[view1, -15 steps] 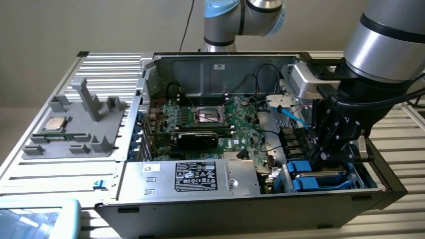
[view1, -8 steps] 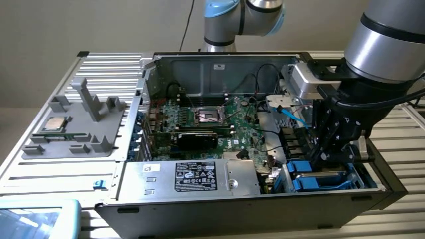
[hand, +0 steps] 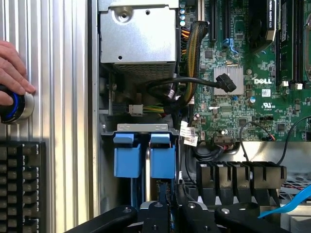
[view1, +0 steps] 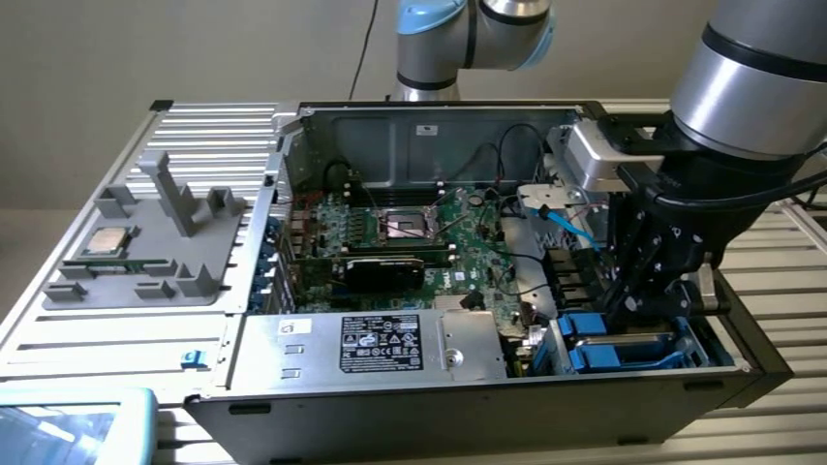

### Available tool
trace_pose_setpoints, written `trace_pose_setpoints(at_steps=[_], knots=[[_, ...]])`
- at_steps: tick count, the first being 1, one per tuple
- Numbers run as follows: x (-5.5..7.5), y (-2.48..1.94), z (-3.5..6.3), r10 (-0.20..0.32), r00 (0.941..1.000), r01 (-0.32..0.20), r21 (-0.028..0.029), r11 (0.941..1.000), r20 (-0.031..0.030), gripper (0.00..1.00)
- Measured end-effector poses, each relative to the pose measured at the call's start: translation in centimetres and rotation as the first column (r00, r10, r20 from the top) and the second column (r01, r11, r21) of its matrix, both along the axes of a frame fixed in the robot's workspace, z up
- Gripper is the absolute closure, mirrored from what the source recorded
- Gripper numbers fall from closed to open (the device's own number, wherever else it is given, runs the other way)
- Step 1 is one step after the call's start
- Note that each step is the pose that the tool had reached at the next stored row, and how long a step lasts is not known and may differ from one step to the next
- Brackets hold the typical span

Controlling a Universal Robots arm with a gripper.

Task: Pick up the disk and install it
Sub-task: 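Insert the second disk wire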

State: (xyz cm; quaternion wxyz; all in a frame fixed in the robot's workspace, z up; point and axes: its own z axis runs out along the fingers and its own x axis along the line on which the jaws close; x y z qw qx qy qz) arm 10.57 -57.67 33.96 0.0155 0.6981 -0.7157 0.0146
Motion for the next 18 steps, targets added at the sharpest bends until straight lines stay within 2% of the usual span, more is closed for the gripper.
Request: trace_pose_setpoints(at_steps=[8,18], knots=[[-0.12,0.00,0.04,0.000,1.0000,0.000,0.0000,1.0000,0.0043,0.84],[-0.13,-0.08,-0.01,0.000,1.0000,0.000,0.0001,1.0000,0.0063,0.84]])
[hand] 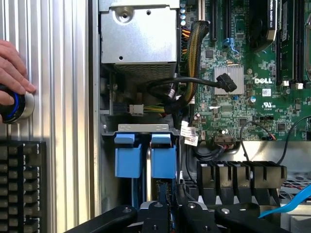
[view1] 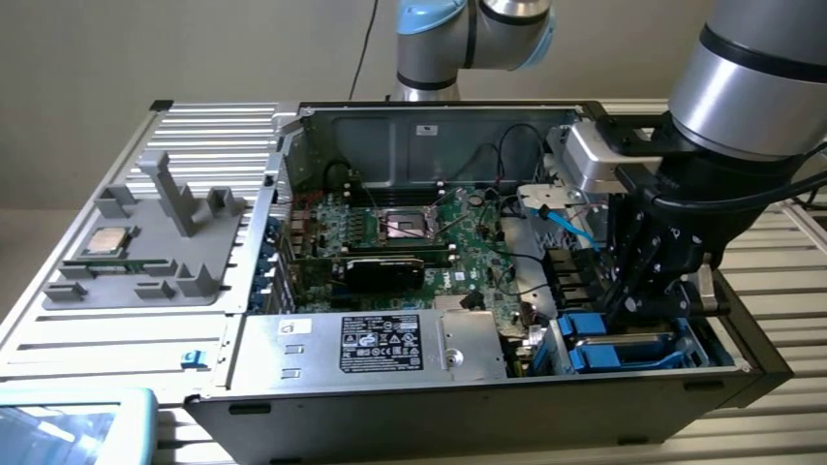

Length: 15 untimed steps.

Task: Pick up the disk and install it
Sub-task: 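Insert the second disk wire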

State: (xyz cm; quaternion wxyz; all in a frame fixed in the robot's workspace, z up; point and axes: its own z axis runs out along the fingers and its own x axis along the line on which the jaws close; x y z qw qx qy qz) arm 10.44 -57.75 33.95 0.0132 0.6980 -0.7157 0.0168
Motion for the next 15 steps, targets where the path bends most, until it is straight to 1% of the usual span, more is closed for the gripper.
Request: trace_pose_setpoints(at_steps=[10,15], knots=[[-0.18,0.00,-0.18,0.000,1.0000,0.000,0.0000,1.0000,0.0024,0.84],[-0.18,0.01,-0.04,0.000,1.0000,0.000,0.0009,1.0000,0.0033,0.84]])
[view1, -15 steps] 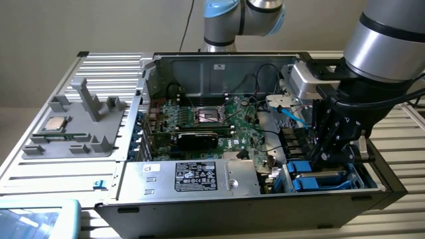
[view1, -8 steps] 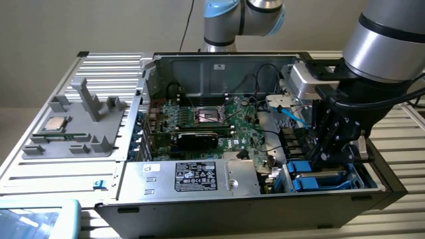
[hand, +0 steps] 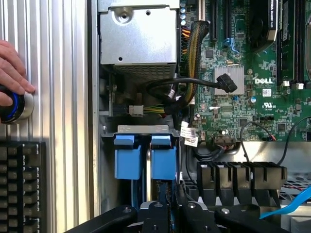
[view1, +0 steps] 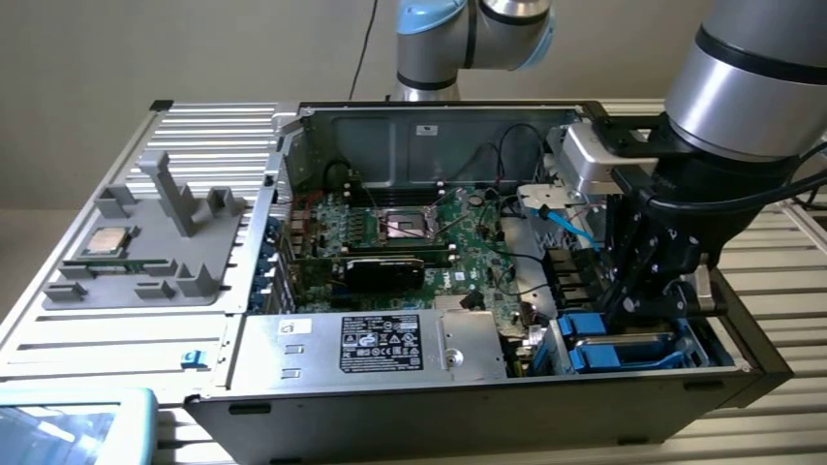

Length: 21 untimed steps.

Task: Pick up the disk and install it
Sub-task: 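Insert the second disk wire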

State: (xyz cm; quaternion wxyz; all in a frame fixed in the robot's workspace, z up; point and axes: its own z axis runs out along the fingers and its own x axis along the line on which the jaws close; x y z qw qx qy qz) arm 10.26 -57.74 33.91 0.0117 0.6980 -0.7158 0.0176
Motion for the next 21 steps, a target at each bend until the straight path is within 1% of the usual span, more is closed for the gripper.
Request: trace_pose_setpoints(at_steps=[2,13,19,21], knots=[[0.00,0.00,0.10,0.000,1.0000,0.000,-0.0007,1.0000,0.0001,0.84],[0.09,-0.01,0.12,0.000,1.0000,0.000,-0.0005,1.0000,0.0003,0.84],[0.09,0.00,0.10,0.000,1.0000,0.000,0.0037,1.0000,0.0003,0.84],[0.09,0.00,0.10,0.000,1.0000,0.000,0.0074,1.0000,0.0003,0.84]])
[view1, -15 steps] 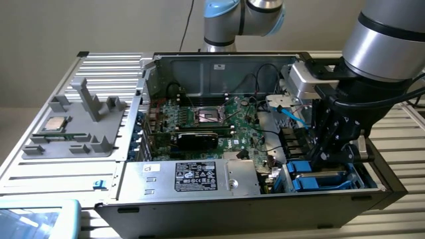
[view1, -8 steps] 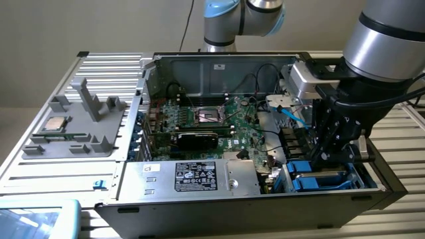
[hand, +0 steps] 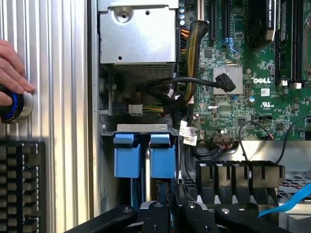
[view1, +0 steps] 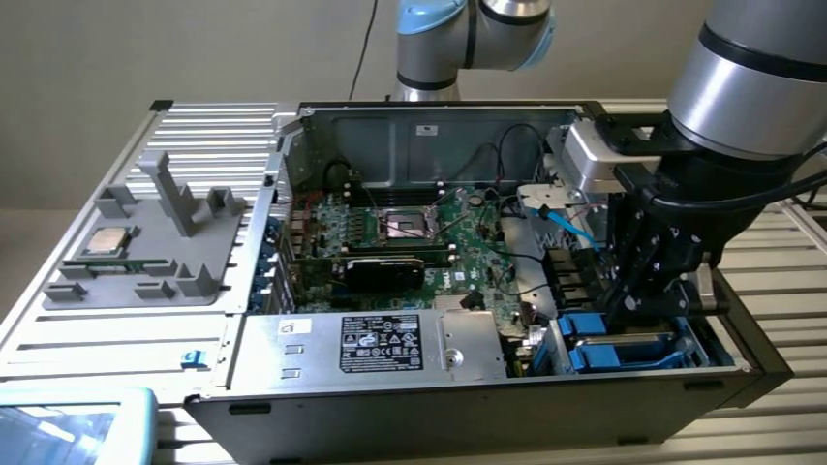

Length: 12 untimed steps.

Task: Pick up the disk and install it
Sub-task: 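Insert the second disk wire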

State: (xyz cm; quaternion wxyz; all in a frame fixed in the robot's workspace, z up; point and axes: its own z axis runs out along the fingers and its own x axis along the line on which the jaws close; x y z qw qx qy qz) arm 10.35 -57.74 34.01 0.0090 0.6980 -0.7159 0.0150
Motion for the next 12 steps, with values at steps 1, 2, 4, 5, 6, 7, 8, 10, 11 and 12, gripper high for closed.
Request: trace_pose_setpoints(at_steps=[1,2,4,5,6,7,8,10,11,12], knots=[[0.00,0.00,-0.01,0.000,1.0000,0.000,0.0025,1.0000,0.0000,0.84],[0.00,0.00,-0.02,0.000,1.0000,0.000,0.0045,1.0000,0.0000,0.84],[0.00,-0.13,-0.02,0.000,1.0000,0.000,0.0065,1.0000,0.0000,0.84],[0.00,-0.25,-0.02,0.000,1.0000,0.000,0.0064,1.0000,0.0000,0.84],[0.00,-0.36,-0.01,0.000,1.0000,0.000,0.0064,1.0000,0.0000,0.84],[0.00,-0.37,-0.02,-0.001,1.0000,0.001,0.0064,1.0000,0.0000,0.84],[0.00,-0.37,-0.02,-0.001,1.0000,0.001,0.0066,1.0000,0.0000,0.84],[0.00,-0.37,0.00,-0.001,1.0000,0.001,0.0087,1.0000,-0.0001,0.84],[0.00,-0.37,-0.01,-0.001,1.0000,0.001,0.0101,0.9999,0.0000,0.84],[0.00,-0.36,-0.02,-0.001,1.0000,0.001,0.0106,0.9999,0.0000,0.84]])
